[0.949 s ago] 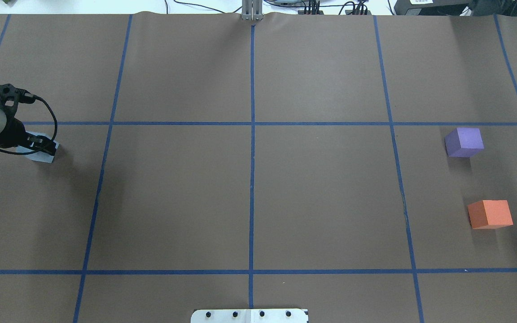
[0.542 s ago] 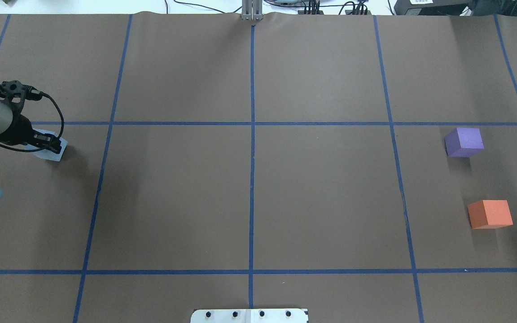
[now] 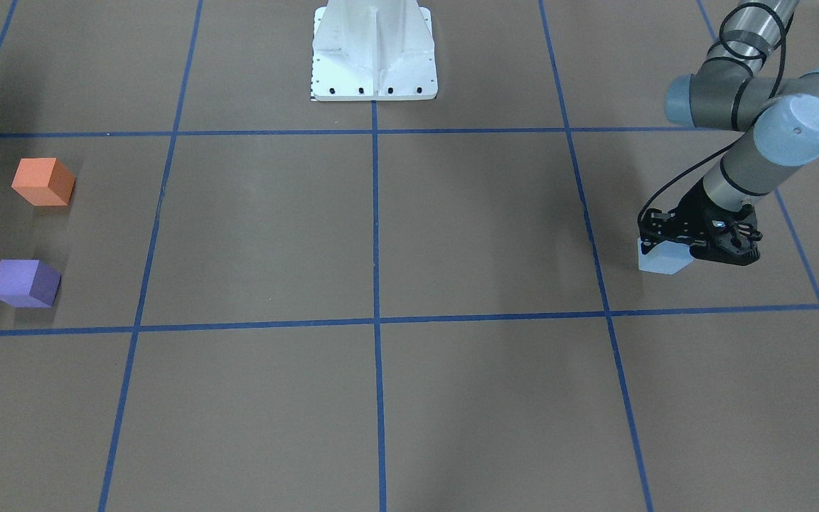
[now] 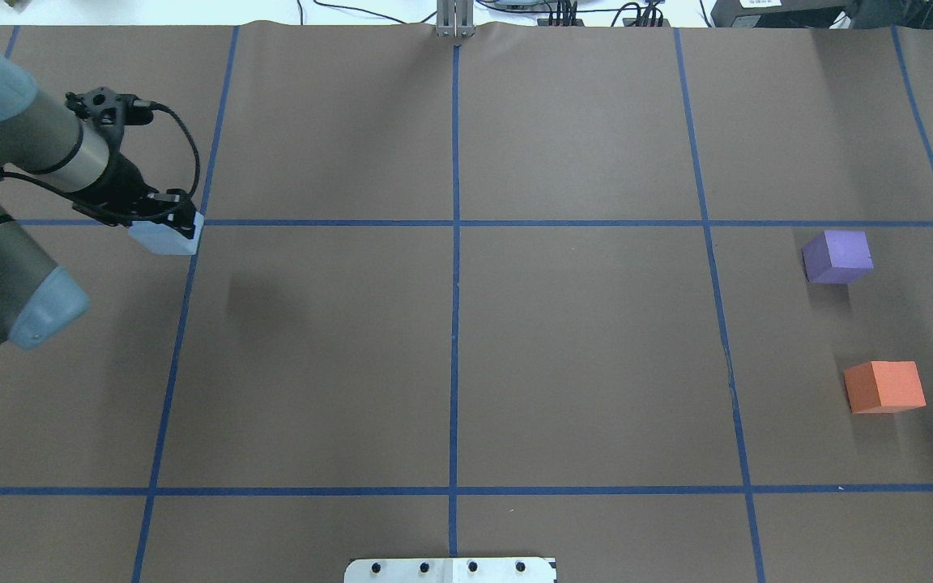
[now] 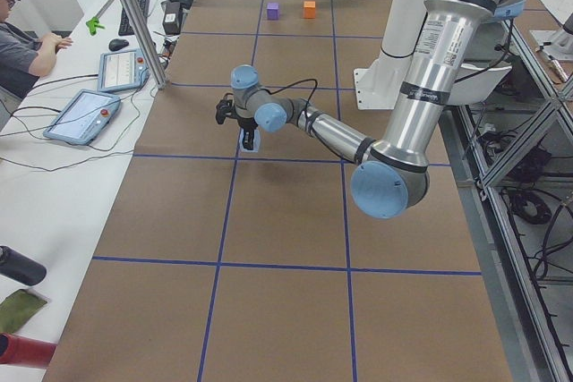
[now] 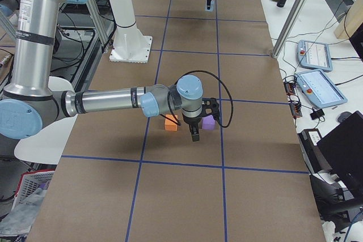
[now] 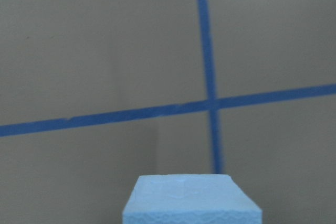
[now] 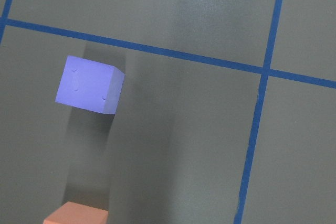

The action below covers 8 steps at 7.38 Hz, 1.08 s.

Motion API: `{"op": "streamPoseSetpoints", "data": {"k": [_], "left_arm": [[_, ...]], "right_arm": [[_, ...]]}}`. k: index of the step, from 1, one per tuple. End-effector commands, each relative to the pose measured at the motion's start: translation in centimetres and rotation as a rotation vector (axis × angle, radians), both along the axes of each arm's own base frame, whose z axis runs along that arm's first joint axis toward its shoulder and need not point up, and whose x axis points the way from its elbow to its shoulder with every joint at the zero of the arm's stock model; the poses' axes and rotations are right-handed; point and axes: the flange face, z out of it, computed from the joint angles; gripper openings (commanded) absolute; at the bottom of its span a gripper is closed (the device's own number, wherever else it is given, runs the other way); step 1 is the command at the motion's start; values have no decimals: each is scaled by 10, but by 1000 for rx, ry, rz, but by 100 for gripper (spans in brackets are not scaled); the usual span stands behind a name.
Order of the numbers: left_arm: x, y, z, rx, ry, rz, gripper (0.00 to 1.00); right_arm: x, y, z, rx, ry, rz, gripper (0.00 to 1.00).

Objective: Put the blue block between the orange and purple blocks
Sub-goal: 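Carry the light-blue cube with the left gripper to the table center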

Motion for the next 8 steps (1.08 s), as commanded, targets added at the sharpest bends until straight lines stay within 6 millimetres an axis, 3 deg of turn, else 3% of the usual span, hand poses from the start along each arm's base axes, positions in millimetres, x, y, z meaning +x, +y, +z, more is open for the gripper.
{"op": "streamPoseSetpoints", "data": {"k": [1,3,4,5,6,7,8], "left_arm": [[105,25,-107,-89,35,-47,23],[214,52,-176,-139,29,-99,27],[254,63,-194,-131,8,-115,28],[277,81,-198,-118,-6,-111,30],[288,95,-202,-123,-4,-99,39],[295,104,-202,-111,-10,-100,54],[304,114,-200,-88,-21,-105,76]], "right_arm": [[0,0,0,0,-1,0,100],[0,0,1,-3,-1,0,100],[0,0,1,-3,-1,0,100],[0,0,1,-3,-2,-1,100],[0,0,1,-3,-2,-1,100],[0,0,1,-3,-2,-1,100],[0,0,1,-3,-2,-1,100]]}}
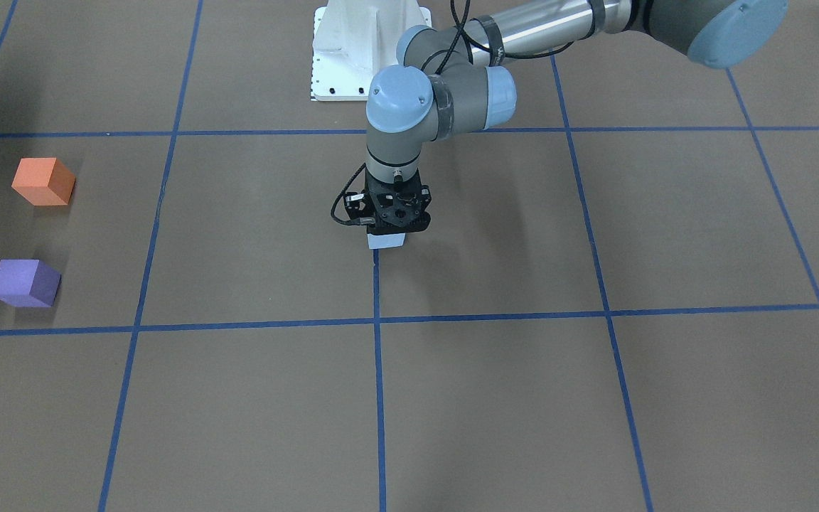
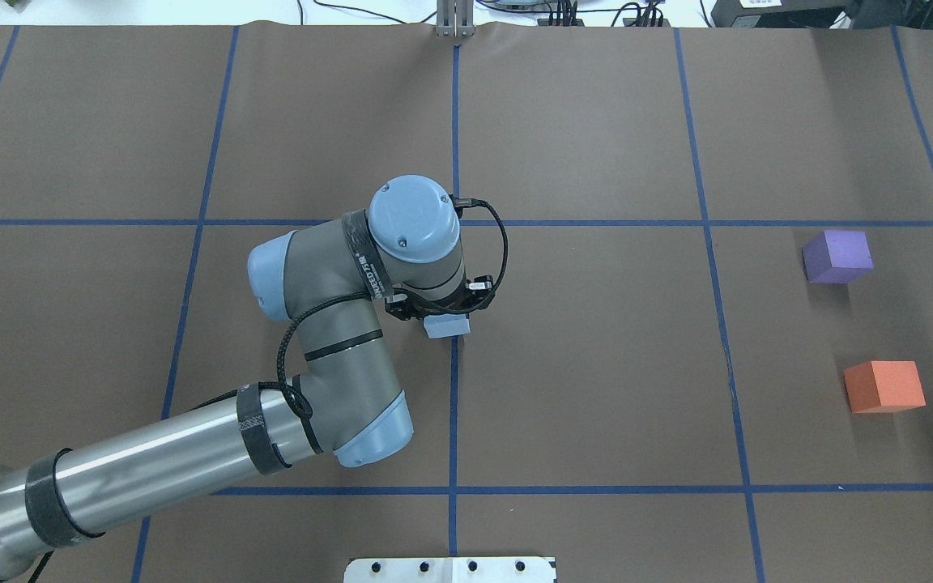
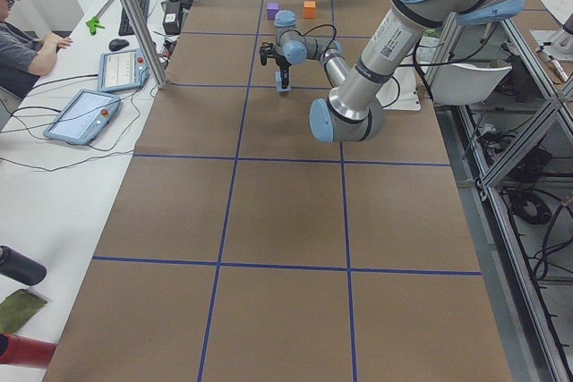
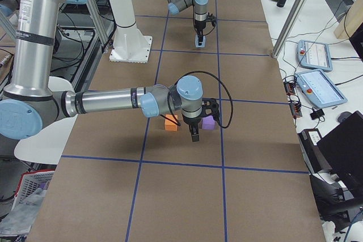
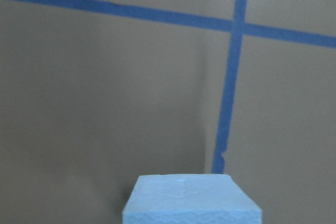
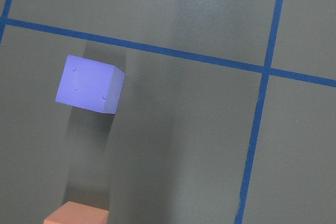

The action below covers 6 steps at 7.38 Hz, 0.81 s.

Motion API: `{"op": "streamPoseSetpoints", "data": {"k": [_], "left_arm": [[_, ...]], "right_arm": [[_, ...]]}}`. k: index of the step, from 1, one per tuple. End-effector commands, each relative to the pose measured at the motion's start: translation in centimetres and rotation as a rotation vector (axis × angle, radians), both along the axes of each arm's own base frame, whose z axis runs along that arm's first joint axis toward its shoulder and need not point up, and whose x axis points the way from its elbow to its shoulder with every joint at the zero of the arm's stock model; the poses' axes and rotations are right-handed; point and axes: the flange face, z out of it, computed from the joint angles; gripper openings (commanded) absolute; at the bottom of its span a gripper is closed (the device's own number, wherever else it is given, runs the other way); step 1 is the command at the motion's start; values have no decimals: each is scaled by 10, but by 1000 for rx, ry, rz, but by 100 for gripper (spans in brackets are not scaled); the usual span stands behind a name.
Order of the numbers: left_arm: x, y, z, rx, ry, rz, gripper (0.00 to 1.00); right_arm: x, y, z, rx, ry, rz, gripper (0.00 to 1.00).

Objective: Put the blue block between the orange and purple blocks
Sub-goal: 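Carry the light-blue cube with the left gripper to the table center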

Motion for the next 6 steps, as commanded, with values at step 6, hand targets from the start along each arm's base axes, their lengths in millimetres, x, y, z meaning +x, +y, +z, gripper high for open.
{"op": "streamPoseSetpoints", "data": {"k": [6], "left_arm": [[-143,-21,-39,71,-9,130,100]], "right_arm": [[-25,-11,-54,-10,-39,51,100]]}}
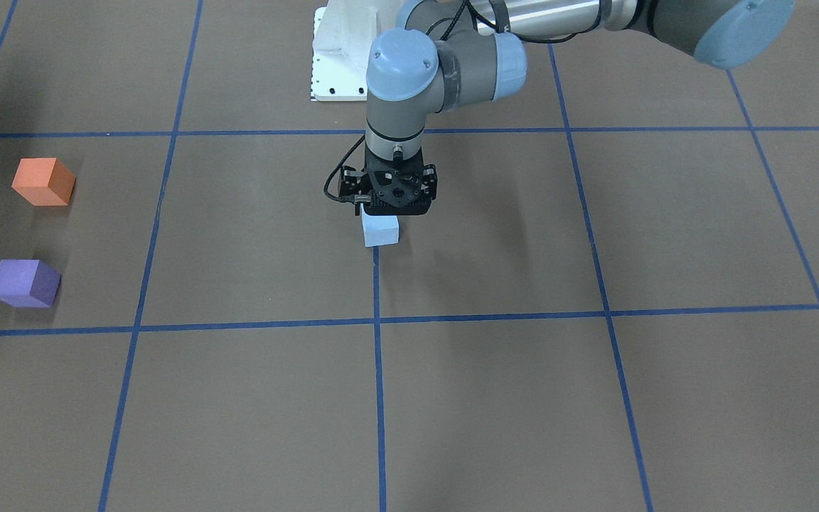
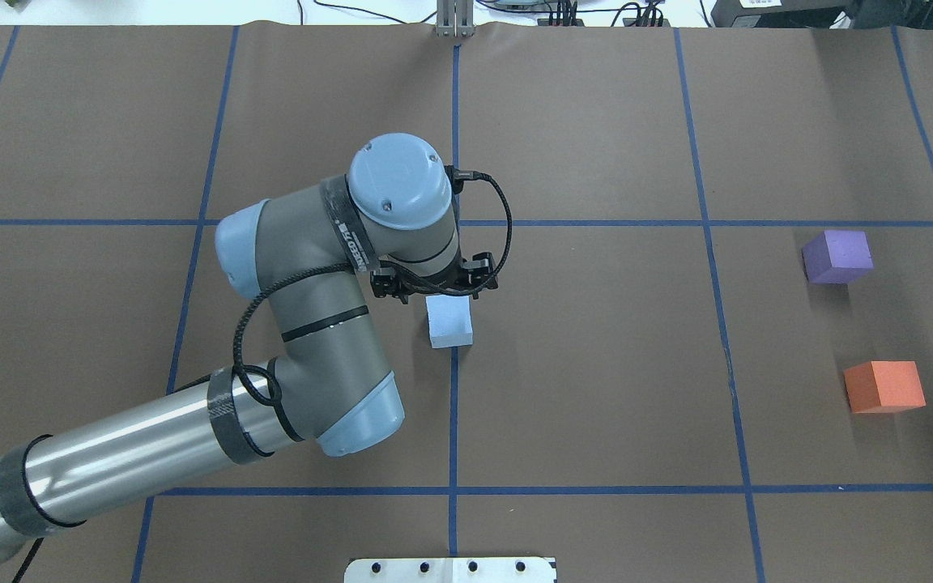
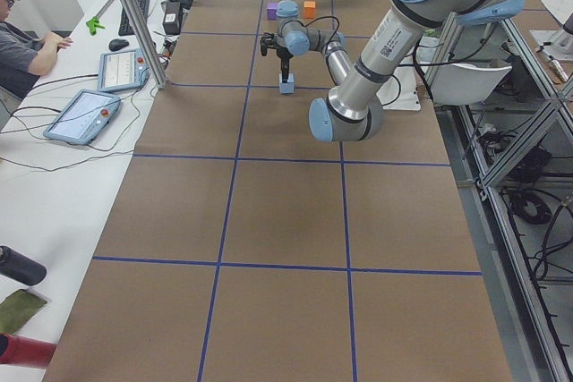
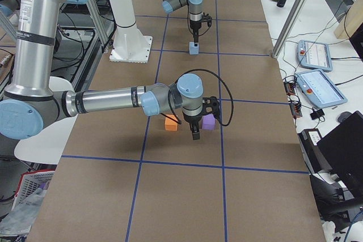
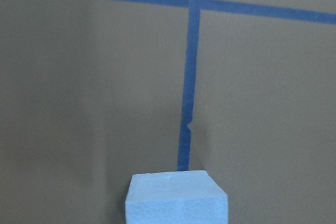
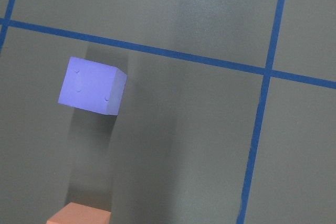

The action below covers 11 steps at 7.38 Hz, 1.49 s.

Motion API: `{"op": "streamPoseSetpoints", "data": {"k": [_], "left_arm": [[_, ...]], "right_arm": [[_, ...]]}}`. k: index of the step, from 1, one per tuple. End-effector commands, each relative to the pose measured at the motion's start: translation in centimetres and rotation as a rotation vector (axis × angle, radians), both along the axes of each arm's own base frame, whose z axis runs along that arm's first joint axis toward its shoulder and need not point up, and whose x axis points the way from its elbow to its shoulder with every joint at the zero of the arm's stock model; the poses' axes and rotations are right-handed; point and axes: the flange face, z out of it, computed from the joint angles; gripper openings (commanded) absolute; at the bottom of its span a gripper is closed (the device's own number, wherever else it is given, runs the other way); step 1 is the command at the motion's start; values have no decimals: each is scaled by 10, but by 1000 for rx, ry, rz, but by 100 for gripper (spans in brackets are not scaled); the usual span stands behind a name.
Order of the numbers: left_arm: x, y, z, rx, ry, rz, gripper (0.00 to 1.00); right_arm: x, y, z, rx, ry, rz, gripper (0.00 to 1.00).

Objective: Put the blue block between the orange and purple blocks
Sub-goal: 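Release the cube and withdraw the left arm while the right arm reaches in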

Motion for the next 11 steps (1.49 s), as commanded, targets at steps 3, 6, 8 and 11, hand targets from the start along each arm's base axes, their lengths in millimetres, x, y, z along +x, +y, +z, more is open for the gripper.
{"op": "streamPoseSetpoints", "data": {"k": [3,6,8,11], "left_arm": [[-219,-27,94,140,-131,143,100],[-382,-77,222,250,-208,276,100],[-474,-72,300,263,-193,343,100],[-598,-40,422,215,-118,328,100]], "right_arm": [[-103,-28,-121,-67,-107,59,100],[-195,-27,-208,-131,-188,72,100],[-268,-12,-255,-154,-192,86,100],[-379,14,-338,-132,-56,85,100]]}}
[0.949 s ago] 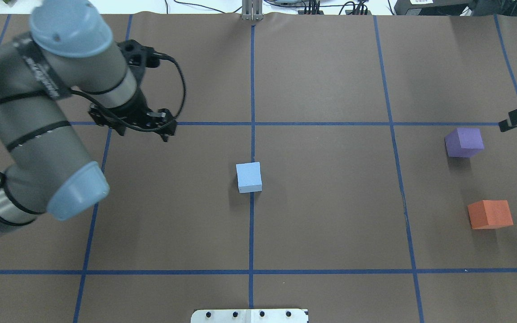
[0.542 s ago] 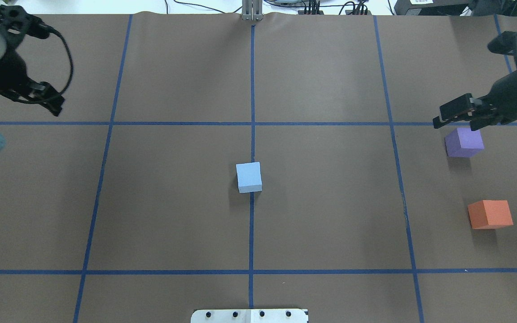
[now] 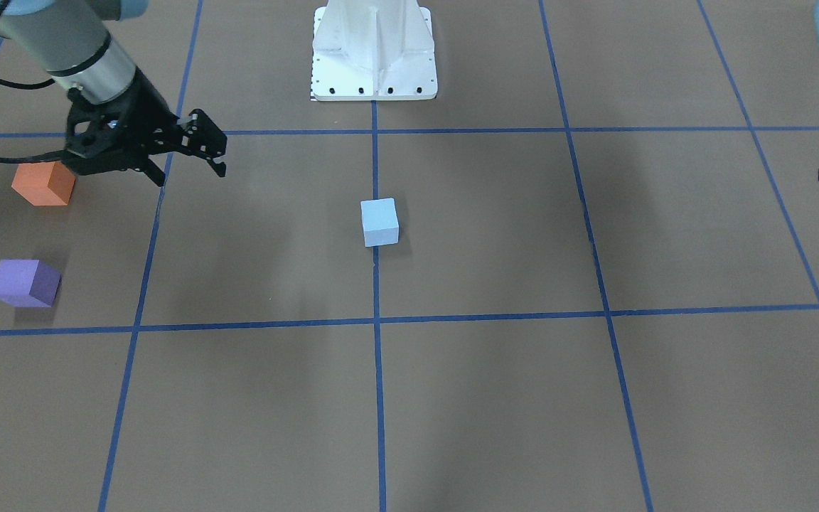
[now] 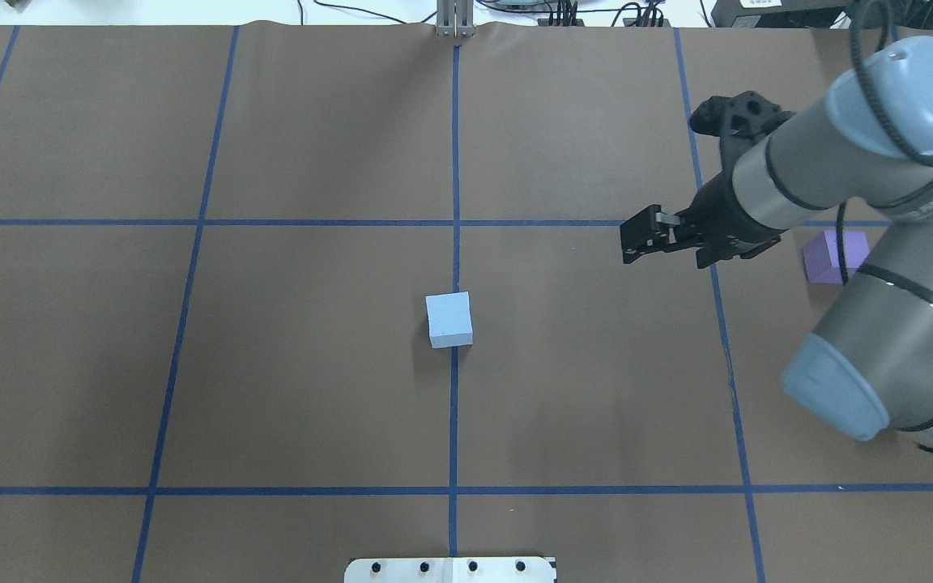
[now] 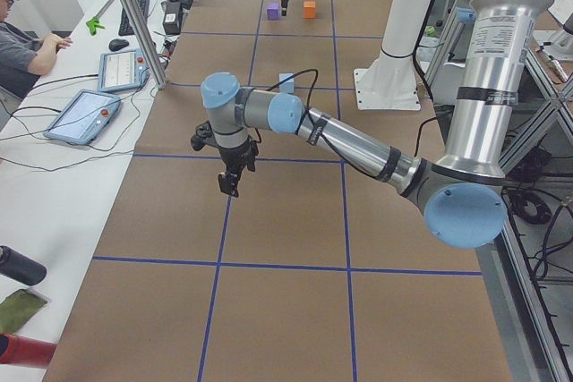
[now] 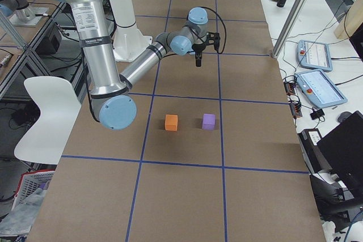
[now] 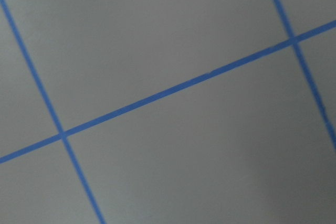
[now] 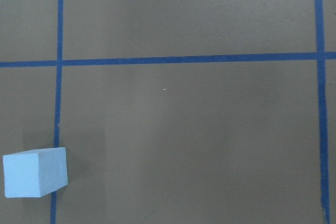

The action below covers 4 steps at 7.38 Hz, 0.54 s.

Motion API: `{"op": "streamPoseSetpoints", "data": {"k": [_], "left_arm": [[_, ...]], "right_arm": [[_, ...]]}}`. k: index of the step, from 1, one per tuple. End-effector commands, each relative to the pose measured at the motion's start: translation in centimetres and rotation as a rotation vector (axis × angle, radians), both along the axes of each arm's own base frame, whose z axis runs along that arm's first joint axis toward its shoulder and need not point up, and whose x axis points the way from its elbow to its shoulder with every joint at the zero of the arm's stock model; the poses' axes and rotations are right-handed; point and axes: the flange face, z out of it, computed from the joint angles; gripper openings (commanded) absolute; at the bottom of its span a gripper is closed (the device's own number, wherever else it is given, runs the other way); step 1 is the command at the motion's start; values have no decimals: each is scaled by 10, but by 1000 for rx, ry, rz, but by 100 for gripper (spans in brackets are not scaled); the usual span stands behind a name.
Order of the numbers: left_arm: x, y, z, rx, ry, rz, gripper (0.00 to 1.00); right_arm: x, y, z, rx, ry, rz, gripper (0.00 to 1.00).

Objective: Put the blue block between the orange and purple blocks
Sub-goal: 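Lower the right gripper onto the light-blue cube and grasp it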

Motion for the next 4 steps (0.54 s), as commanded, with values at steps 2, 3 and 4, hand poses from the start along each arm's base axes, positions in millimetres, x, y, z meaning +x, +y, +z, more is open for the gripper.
{"op": "streamPoseSetpoints", "data": {"k": [2,3,4], "left_arm": [[-77,49,76,-26,26,-81,100],[-77,49,75,-24,26,-81,100],[-77,49,72,-19,27,-85,100]], "right_arm": [[-111,23,-45,20,97,-14,100],[-144,22,-55,29,115,-11,100],[-172,22,-66,47,121,-15,100]]}}
